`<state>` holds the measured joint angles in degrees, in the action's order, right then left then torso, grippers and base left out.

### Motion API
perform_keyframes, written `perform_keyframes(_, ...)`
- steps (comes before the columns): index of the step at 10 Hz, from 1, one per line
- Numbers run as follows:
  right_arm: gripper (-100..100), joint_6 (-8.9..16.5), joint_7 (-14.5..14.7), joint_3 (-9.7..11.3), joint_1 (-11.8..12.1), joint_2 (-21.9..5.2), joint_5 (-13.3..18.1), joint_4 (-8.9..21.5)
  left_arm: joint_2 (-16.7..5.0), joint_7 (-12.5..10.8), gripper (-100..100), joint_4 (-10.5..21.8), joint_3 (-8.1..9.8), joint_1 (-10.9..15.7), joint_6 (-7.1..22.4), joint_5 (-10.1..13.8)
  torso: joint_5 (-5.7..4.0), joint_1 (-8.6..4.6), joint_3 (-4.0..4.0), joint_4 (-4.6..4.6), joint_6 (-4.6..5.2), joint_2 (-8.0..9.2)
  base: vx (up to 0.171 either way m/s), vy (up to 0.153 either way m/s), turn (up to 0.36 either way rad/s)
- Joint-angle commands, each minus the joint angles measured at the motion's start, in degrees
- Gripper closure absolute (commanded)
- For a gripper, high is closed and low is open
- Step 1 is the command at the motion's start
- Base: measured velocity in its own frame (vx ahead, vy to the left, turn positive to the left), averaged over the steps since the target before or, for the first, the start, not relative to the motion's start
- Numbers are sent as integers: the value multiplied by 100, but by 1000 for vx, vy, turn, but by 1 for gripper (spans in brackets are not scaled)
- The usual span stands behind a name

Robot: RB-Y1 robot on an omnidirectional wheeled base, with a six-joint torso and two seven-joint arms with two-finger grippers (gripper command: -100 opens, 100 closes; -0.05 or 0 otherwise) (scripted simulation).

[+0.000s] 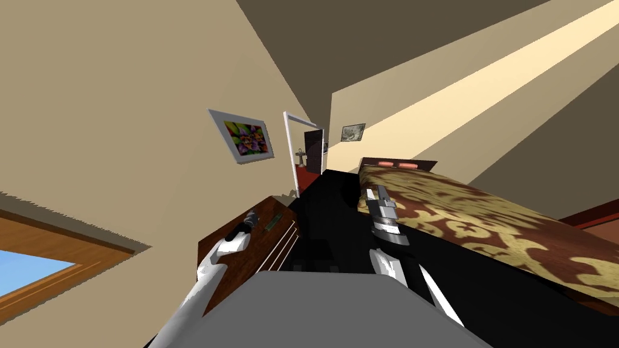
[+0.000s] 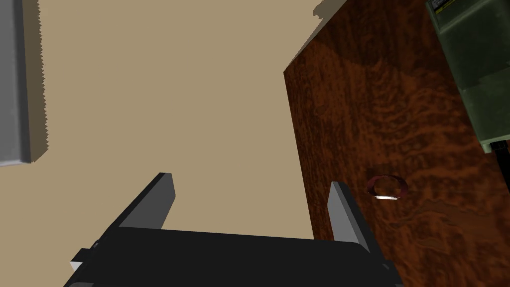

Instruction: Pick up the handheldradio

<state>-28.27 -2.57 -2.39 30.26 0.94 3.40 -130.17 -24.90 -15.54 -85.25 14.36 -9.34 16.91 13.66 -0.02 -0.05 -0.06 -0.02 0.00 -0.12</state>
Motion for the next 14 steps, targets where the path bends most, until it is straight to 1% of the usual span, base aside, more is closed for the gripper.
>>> perform_keyframes(1,0,0,0,0,0,0,0,0,-73,-58,-100,286,50,72,222,76,0,0,0,0,0,0,29,-13,-70)
perform_keyframes(2,0,0,0,0,0,0,0,0,-73,-58,-100,344,50,72,222,76,1,3,0,0,-3,2,12,-1,17)
perform_keyframes(3,0,0,0,-1,0,0,0,0,-165,-149,-100,516,156,191,491,197,1,6,3,1,-4,7,22,-10,-97)
perform_keyframes(4,0,0,0,0,0,0,0,0,-165,-149,-100,558,156,191,491,197,0,4,3,1,-1,5,26,-10,-82)
perform_keyframes(5,0,0,0,0,0,0,0,0,-165,-149,-100,693,156,191,491,197,1,4,1,0,-2,3,15,-3,-5)
perform_keyframes(6,0,0,0,-1,0,0,0,0,-248,-239,-100,875,261,306,752,315,2,6,3,0,-4,6,32,-9,-110)
perform_keyframes(7,0,0,0,0,0,0,0,0,-248,-239,-100,1022,261,306,752,315,1,5,1,0,-1,2,31,-4,-67)
perform_keyframes(8,0,0,0,-1,1,0,0,0,-320,-326,-100,1264,365,416,956,431,2,6,0,0,-3,1,38,-6,-101)
perform_keyframes(9,0,0,0,0,0,0,0,0,-320,-326,-100,1506,365,416,1005,431,1,6,-1,-1,-1,-2,41,-5,-78)
perform_keyframes(10,0,0,0,-1,1,0,0,0,-380,-411,-100,1780,466,522,1142,542,2,7,-2,-1,-5,-2,55,-4,-106)
perform_keyframes(11,0,0,0,0,1,0,0,0,-380,-411,-100,1894,466,522,1248,542,1,6,-4,-1,-1,-6,43,1,-63)
perform_keyframes(12,0,0,0,-1,1,0,0,0,-431,-493,-100,2136,565,621,1437,649,2,7,-3,-2,-4,-4,45,-1,-126)
perform_keyframes(13,0,0,0,0,0,0,0,0,-431,-493,-100,2270,565,621,1480,649,2,5,-3,-1,-1,-5,41,1,-63)
perform_keyframes(14,0,0,0,-1,1,0,0,0,-474,-572,-100,2528,661,717,1673,752,2,7,-2,-2,-5,-3,57,6,-92)
